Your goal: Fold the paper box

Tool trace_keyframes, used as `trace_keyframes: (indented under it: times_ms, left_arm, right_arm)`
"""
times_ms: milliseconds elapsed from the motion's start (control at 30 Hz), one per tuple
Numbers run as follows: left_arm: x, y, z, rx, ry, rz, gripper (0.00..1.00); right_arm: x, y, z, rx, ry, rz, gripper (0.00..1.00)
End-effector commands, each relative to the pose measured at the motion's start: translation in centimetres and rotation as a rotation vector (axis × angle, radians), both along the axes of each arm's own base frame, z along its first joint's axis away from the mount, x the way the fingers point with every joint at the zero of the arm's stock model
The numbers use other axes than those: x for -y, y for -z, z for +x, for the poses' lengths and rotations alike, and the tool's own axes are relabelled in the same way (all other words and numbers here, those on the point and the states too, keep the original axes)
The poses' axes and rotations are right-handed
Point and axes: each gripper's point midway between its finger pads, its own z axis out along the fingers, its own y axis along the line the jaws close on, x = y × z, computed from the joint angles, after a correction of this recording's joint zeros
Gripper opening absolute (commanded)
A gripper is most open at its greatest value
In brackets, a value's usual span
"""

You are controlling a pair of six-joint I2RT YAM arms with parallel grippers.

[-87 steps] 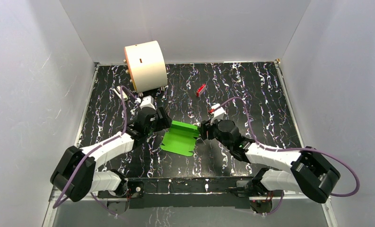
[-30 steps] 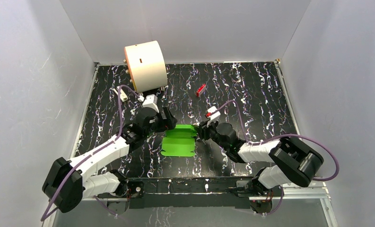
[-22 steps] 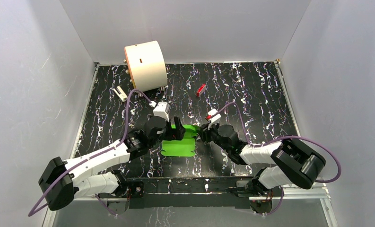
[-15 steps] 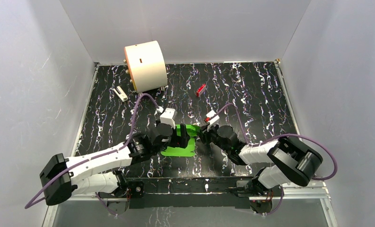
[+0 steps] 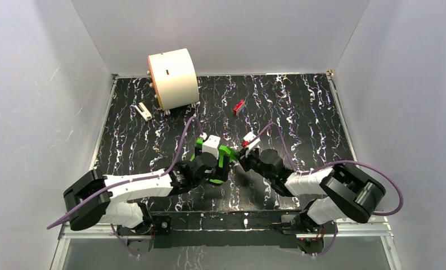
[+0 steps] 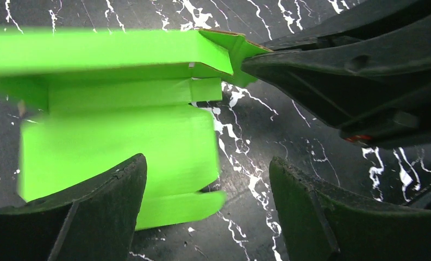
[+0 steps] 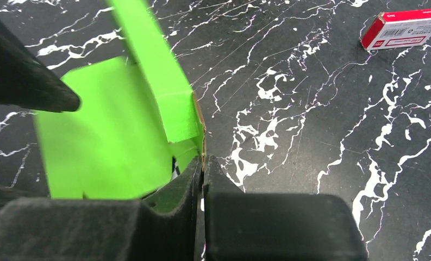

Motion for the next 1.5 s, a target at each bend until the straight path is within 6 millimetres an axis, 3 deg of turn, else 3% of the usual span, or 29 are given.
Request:
trace_keyframes:
  times_ms: [0,467,900,1133,1233,1467]
  left_arm:
    - [0.4,-0.4,1.5,0.080,-0.023,0.021,0.79]
    - [1.8,0.3,3.7,0.193,-0.009,0.076,0.80]
    - [3.4,2.5,3.9,0.259,0.006,0.093,0.82]
    - [3.0,4.8,4.2,0.248,-0.022,0.161,0.80]
    - [2.5,5.2,4.4,0.253,-0.045,0.175,0.76]
    - [2.1,3.9,5.0,0.273,-0.104,0.151,0.50]
  right_arm:
    - [-0.3,-2.1,-0.2,0.011,-0.019,0.040,0.07]
    - [0.5,-2.4,-0.8,-0.041,0.015,0.057,0.01]
    - [0.4,-2.6,-1.0,-0.061,0.015,0.077,0.01]
    - [0.4,-2.7,-1.2,-0.064,0.011,0.084,0.01]
    - [0.5,-2.7,-1.2,-0.062,0.009,0.081,0.01]
    - [0.4,-2.1,-1.5,-0.070,-0.009,0.065,0.01]
